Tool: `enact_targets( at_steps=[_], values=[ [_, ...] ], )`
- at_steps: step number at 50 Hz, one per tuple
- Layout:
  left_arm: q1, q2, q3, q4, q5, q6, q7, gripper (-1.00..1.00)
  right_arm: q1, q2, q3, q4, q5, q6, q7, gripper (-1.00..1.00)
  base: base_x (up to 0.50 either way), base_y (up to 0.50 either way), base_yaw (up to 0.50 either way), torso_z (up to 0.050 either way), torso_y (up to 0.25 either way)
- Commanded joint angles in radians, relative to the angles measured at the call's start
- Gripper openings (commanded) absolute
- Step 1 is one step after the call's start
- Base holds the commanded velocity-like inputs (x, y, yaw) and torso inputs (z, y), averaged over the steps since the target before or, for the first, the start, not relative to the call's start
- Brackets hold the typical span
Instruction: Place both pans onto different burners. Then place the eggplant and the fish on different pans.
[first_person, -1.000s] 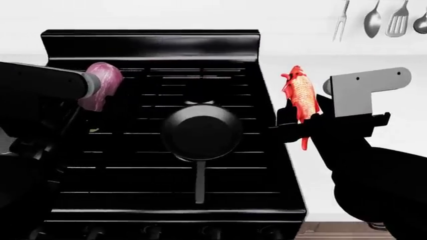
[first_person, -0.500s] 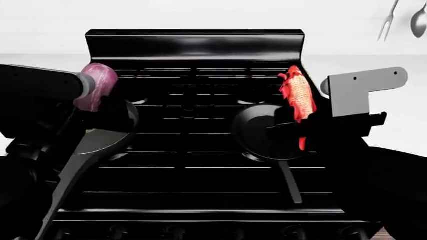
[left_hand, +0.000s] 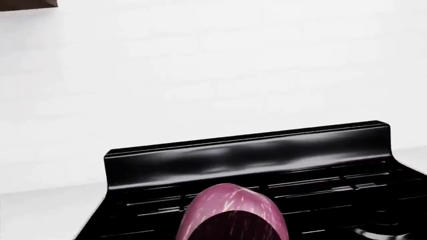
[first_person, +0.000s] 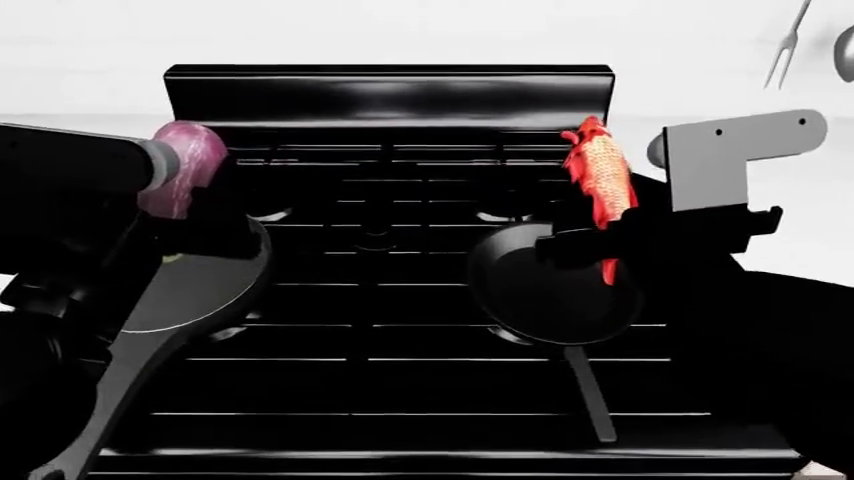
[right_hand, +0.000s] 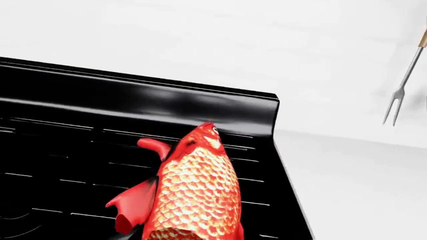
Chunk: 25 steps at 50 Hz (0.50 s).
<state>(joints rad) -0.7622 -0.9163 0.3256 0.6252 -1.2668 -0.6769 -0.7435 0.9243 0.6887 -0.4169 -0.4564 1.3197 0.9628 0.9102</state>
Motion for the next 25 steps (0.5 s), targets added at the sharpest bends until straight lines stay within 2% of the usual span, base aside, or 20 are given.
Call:
enact_targets(
  at_steps=[1,14,25],
  values=[
    [-0.007,-0.012,-0.014,-0.001,-0.014,0.008,-0.01,-1.0,0.1,-0.039,-0.047,0.087,0.006,0.077,-0.026,-1.0,0.0,0.0,0.0,0.0,0.0],
    [-0.002,-0.019,-0.018,-0.002,-0.013,0.01,-0.014,-1.0,0.132,-0.104,-0.143,0.337,-0.153,0.029,-0.167,-1.0,0.0,0.0,0.0,0.0,0.0],
    [0.017,-0.021,-0.021,-0.009,-0.003,0.022,-0.009,-1.0,0.102,-0.119,-0.189,0.384,-0.194,0.012,-0.204,-1.0,0.0,0.0,0.0,0.0,0.0]
  ],
)
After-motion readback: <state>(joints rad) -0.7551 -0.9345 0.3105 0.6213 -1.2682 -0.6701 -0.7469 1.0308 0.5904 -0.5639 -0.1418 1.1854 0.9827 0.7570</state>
